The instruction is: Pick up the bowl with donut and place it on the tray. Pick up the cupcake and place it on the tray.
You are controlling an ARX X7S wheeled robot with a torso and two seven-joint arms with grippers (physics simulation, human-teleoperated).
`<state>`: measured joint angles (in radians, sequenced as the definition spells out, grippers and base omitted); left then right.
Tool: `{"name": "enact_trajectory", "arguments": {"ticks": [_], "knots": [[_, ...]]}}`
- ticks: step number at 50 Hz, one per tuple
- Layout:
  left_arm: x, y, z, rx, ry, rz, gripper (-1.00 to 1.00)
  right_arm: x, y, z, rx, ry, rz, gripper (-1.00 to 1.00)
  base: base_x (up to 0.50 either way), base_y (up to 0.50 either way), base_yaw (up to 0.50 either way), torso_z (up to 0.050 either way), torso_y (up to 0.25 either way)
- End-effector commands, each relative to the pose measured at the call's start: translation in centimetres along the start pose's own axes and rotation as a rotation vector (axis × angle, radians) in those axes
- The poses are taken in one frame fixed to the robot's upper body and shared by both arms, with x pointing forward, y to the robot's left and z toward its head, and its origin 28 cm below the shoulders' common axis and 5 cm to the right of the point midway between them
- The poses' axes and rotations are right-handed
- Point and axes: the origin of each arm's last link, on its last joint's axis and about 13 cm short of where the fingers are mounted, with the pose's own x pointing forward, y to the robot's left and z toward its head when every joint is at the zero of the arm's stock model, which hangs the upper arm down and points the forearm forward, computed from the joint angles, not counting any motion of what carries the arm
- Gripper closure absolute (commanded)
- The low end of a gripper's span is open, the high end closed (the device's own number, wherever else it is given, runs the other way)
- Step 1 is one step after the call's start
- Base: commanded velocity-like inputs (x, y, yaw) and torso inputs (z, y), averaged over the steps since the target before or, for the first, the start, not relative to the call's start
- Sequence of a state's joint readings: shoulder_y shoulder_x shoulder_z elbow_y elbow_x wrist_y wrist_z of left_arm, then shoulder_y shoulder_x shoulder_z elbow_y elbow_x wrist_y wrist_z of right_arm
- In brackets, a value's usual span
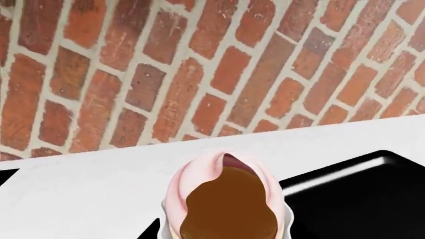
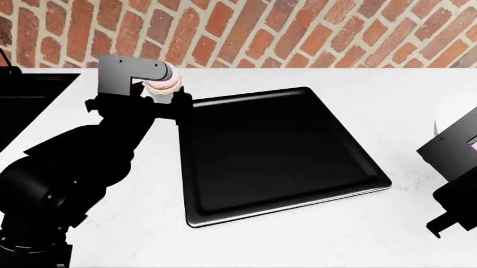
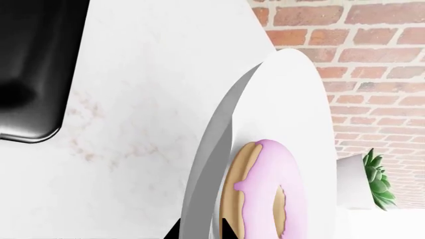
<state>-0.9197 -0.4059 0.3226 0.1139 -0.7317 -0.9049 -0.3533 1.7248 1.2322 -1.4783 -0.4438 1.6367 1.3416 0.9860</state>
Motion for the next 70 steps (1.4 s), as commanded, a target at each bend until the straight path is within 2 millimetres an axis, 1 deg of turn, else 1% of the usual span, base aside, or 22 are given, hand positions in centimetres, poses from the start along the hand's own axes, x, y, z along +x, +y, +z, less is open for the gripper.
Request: {"name": "enact_trajectory", "arguments": {"ticks": [1, 16, 32, 52, 62, 65, 66, 70], "knots": [[-0.1, -1.5, 0.7, 0.023, -0.011, -0.123, 1.0, -0.1, -1.0, 0.3, 0.0, -0.018, -0.091, 1.0, 0.0, 0.0, 0.0, 0.0, 0.011], [-0.5, -2.9, -0.1, 0.029, 0.036, -0.261, 1.0, -0.2, -1.2, 0.6, -0.013, -0.017, -0.087, 1.0, 0.0, 0.0, 0.0, 0.0, 0.001], [-0.3, -4.0, -1.0, 0.0, 0.093, -0.34, 1.0, -0.1, -1.1, 0.7, -0.016, -0.021, -0.085, 1.0, 0.0, 0.0, 0.0, 0.001, 0.001], [0.6, -4.3, -2.1, 0.004, 0.135, -0.316, 1.0, 0.0, -0.9, 0.6, -0.012, -0.019, -0.081, 1.0, 0.0, 0.0, 0.0, 0.001, 0.002], [0.5, -4.2, -2.2, -0.005, 0.143, -0.312, 1.0, 0.0, -0.9, 0.6, -0.012, -0.018, -0.082, 1.0, 0.0, 0.0, 0.0, 0.0, 0.001], [0.4, -4.2, -2.0, -0.021, 0.137, -0.316, 1.0, 0.0, -0.9, 0.7, -0.011, -0.021, -0.081, 1.0, 0.0, 0.0, 0.0, 0.003, 0.003], [0.4, -4.2, -1.9, -0.029, 0.133, -0.32, -1.0, 0.0, -0.9, 0.7, -0.011, -0.021, -0.082, 1.0, 0.0, 0.0, 0.0, 0.0, 0.0], [0.3, -4.1, -1.6, -0.051, 0.121, -0.335, -1.0, 0.0, -0.9, 0.7, -0.01, -0.024, -0.081, 1.0, 0.0, 0.0, 0.0, 0.0, 0.0]]}}
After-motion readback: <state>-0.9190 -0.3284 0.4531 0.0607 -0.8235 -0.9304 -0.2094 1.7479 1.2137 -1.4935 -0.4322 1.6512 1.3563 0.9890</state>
